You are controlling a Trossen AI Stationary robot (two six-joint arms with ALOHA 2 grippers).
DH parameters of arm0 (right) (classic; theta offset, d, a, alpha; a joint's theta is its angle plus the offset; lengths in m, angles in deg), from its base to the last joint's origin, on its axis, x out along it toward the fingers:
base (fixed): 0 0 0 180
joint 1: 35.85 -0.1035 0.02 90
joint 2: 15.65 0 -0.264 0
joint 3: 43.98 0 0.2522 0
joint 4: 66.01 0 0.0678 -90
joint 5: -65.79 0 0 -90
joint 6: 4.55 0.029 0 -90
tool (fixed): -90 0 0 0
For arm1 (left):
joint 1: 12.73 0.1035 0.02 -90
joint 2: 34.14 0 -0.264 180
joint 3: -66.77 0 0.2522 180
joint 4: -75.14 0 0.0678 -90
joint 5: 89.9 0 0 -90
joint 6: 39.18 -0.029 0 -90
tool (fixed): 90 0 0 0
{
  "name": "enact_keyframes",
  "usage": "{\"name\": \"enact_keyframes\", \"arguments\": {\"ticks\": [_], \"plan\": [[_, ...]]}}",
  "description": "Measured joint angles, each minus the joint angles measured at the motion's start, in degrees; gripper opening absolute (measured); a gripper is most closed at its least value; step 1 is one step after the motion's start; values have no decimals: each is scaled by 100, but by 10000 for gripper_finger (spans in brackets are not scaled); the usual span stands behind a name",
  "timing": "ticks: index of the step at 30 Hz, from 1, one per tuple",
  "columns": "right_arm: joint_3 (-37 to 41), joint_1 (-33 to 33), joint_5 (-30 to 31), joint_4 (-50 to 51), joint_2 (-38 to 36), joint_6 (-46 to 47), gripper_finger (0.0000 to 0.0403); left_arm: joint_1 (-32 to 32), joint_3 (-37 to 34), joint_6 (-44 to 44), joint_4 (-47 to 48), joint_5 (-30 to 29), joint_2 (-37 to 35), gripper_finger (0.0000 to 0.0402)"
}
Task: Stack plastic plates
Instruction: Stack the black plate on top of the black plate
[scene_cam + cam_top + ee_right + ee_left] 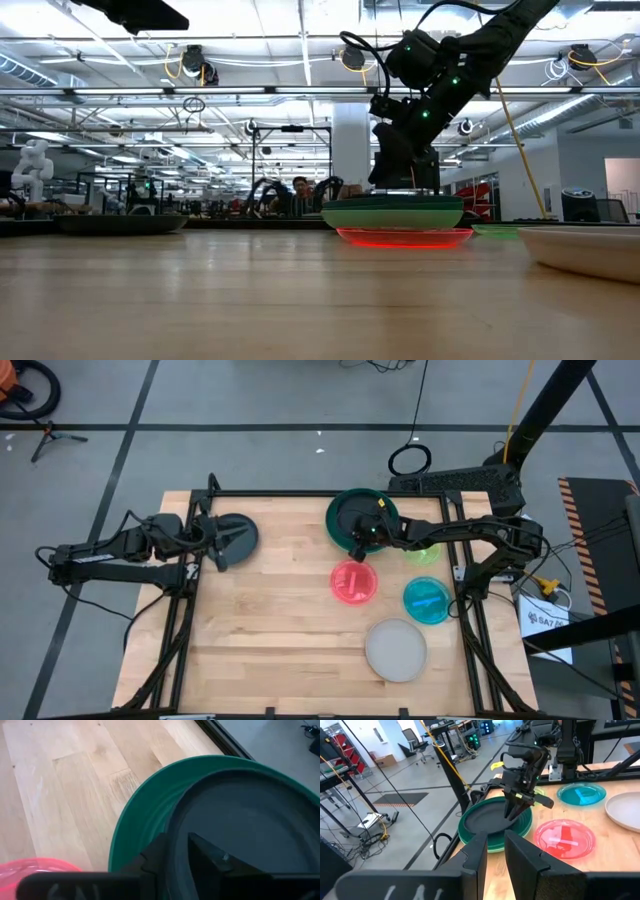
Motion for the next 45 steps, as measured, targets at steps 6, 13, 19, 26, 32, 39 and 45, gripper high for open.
{"name": "enact_keyframes", "arguments": {"ticks": [6, 13, 19, 26, 32, 39, 45], "plan": [[0, -82, -11, 8, 0, 263, 112, 0, 0, 141, 0, 0, 0, 74], [-2, -470, -28, 239, -110, 268, 114, 0, 0, 564, 14, -1, 56, 74], [-4, -858, -25, 796, -715, 238, 106, 13, 2, 1368, 205, -5, 545, 74], [-4, -1144, -24, 1450, -1455, 359, 105, 109, 4, 2140, 646, -329, 1692, 74], [-4, -1189, -20, 2053, -1624, 564, 105, 574, 353, 2328, 1200, -367, 2899, 74], [-2, -1154, 1, 2370, -1823, 360, 105, 1273, 1337, 1720, 2247, -241, 4175, 74], [-4, -1305, -9, 2742, -2427, 494, 105, 2027, 1447, 1443, 2420, 350, 4730, 74]]}}
